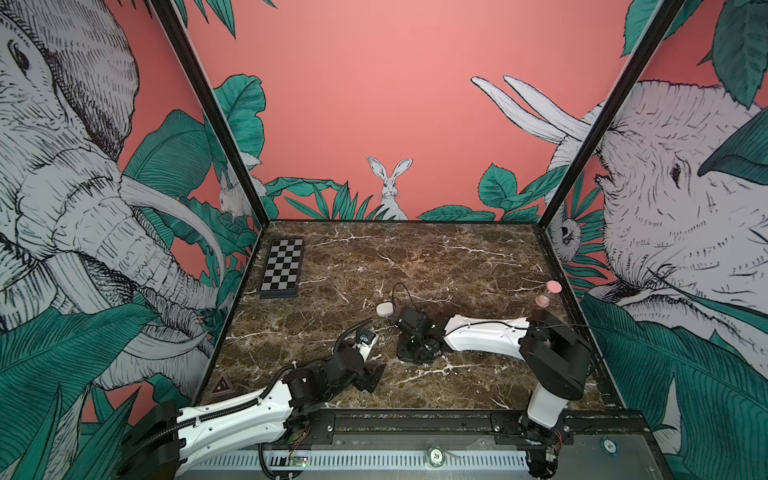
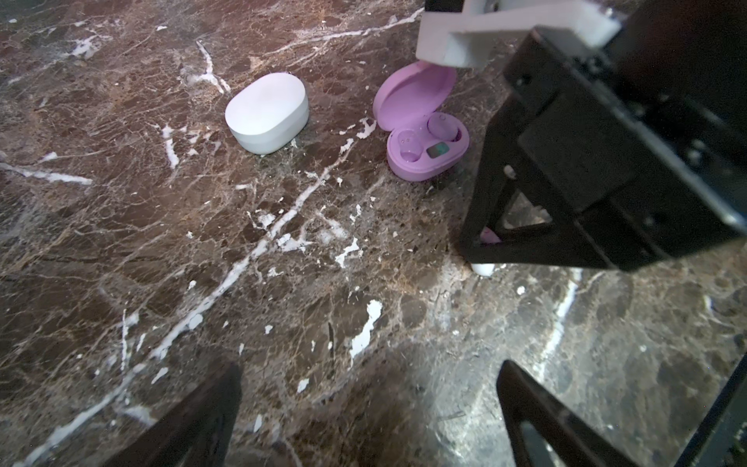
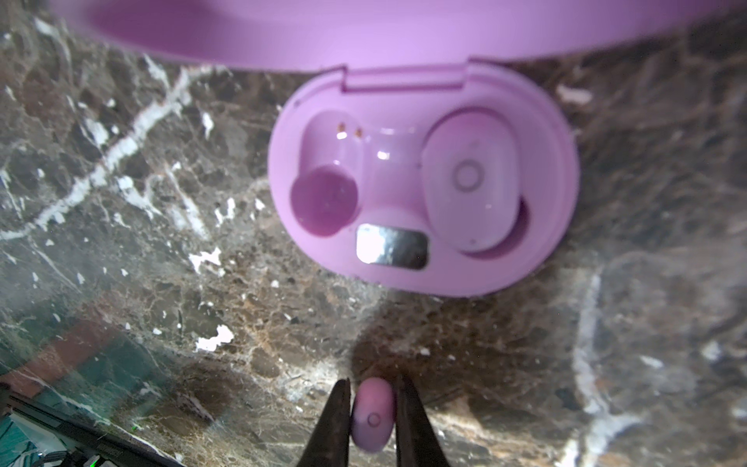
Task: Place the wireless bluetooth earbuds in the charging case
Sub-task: 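Move the held pink earbud over the empty slot of the pink case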
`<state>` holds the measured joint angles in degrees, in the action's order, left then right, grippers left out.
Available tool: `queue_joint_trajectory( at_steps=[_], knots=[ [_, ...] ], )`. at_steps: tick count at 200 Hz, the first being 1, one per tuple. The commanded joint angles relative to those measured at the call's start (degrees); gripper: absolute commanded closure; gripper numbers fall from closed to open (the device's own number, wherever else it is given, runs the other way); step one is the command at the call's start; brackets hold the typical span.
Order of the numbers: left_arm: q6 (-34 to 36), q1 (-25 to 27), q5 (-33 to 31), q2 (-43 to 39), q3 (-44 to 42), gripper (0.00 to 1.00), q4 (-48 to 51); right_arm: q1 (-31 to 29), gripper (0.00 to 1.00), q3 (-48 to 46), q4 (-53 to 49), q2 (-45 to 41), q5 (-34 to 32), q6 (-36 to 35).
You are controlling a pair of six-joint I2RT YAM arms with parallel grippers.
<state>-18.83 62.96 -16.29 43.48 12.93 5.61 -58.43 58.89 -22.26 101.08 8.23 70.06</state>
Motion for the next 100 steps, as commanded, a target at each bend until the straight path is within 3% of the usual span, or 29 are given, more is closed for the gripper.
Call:
queue_joint_trajectory(
  at_steps=[1,100],
  knots=[
    [0.26,0.23,-0.23,0.02,1.3,0.01,-1.1,0.4,0.82,1.26,-1.1,0.33,-1.41,-0.77],
    [0.55,0.19,-0.4,0.79,1.05,0.01,-2.11,0.56,0.84,4.06,-3.82,-4.68,-15.2,1.35]
  ],
)
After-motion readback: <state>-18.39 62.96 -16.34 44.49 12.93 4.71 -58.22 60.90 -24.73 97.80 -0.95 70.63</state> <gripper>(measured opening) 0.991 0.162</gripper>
